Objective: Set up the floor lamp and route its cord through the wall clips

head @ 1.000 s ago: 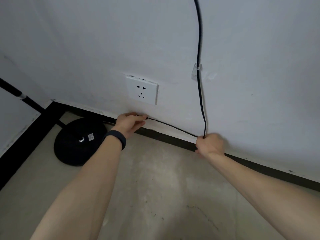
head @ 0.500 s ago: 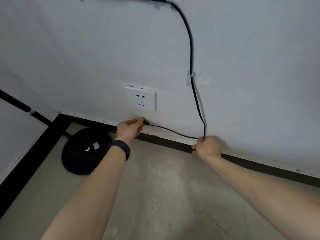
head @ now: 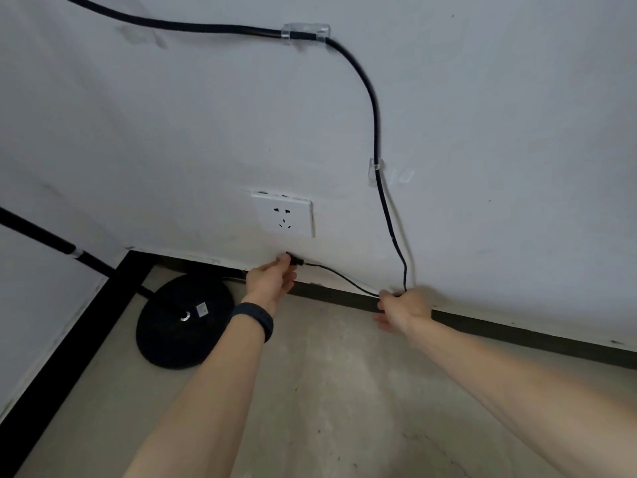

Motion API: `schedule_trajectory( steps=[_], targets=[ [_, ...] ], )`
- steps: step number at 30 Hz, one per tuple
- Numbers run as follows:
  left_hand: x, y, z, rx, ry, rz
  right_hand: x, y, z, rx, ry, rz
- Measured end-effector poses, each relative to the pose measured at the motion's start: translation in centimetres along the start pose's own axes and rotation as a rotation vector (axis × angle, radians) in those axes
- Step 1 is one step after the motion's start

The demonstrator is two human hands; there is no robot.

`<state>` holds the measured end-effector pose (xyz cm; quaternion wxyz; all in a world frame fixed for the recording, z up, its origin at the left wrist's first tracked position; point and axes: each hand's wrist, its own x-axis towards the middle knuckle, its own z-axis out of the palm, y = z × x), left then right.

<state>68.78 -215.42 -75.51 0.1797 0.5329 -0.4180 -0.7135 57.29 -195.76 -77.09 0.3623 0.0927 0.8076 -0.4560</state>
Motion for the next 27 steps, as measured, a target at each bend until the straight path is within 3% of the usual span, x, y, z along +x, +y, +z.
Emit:
schedule_trajectory(
  steps=[9, 15, 21, 25, 27],
  targets=[
    [0.4, 0.2, -0.2, 0.113, -0.026, 0.005, 0.2, -0.3, -0.9, 0.045, 0.161, -0.023],
    [0.5, 0.0, 0.3, 0.223, -0.01, 0.014, -0.4, -1.4, -1.1, 0.06, 0.028, -0.007],
    [0.4, 0.2, 0.6, 0.322, -0.025, 0.023, -0.6, -0.1, -1.8, -0.227, 0.021, -0.009],
    [0.5, 0.1, 0.2, 0.414, -0.009, 0.021, -2.1, -0.3, -2.2, -0.462, -0.111, 0.045],
    [0.2, 0.1, 0.0, 0.497, 0.014, 0.067, -2.8, -0.2, -1.7, -0.711, -0.199, -0.053]
  ],
)
